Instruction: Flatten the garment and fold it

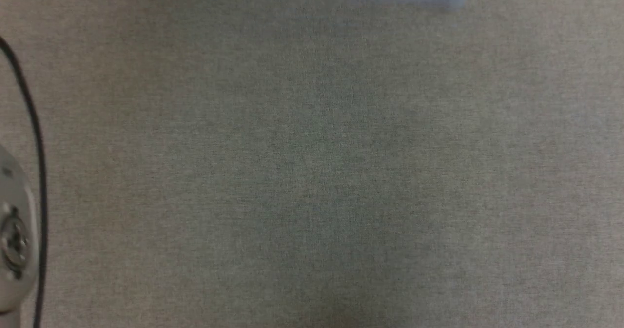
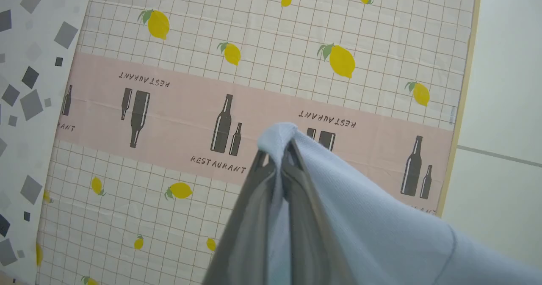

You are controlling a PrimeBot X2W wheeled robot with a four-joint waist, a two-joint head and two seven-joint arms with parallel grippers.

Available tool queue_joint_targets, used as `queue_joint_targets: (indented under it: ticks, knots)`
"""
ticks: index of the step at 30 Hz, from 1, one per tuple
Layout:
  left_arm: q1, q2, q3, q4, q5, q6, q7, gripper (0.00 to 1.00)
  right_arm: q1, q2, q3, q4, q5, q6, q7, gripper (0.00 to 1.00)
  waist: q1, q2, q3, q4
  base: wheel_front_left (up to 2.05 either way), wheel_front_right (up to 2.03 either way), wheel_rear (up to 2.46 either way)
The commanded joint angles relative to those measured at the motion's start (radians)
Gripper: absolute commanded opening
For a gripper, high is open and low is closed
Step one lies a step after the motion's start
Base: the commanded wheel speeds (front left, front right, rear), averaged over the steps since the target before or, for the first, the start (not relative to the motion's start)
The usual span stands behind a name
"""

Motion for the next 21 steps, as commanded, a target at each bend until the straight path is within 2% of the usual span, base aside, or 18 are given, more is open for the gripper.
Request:
queue_joint_targets:
  ticks: [1,6,10,16,21]
  knots:
    - [-0.037,0.002,0.008,0.013,0.008,-0.003,-0.031,0.00,-0.045,0.008,-0.014,0.019,-0.014,-0.002,-0.042,0.00,-0.0003,0.0000,0.024,-0.006,0.00,0.00,0.00]
    - [-0.065,0.002,0.012,0.080,-0.011,-0.028,-0.083,0.00,-0.104,0.023,-0.012,0.102,-0.031,-0.002,-0.143,0.00,-0.0003,0.0000,0.024,0.000,0.00,0.00,0.00]
    - [0.041,-0.001,-0.003,0.147,-0.025,-0.067,-0.091,0.00,-0.030,0.030,0.020,0.177,0.014,-0.002,-0.167,0.00,-0.0003,0.0000,0.012,0.010,0.00,0.00,0.00]
    - [0.336,-0.011,-0.029,0.216,-0.056,-0.133,-0.078,0.00,0.240,0.017,0.115,0.225,0.162,-0.002,-0.163,0.00,-0.0003,0.0000,-0.044,0.023,0.00,0.00,0.00]
    - [0.664,-0.008,-0.081,0.171,-0.039,-0.156,-0.046,0.00,0.556,-0.017,0.136,0.145,0.308,-0.002,-0.130,0.00,-0.0003,0.0000,-0.136,0.039,0.00,0.00,0.00]
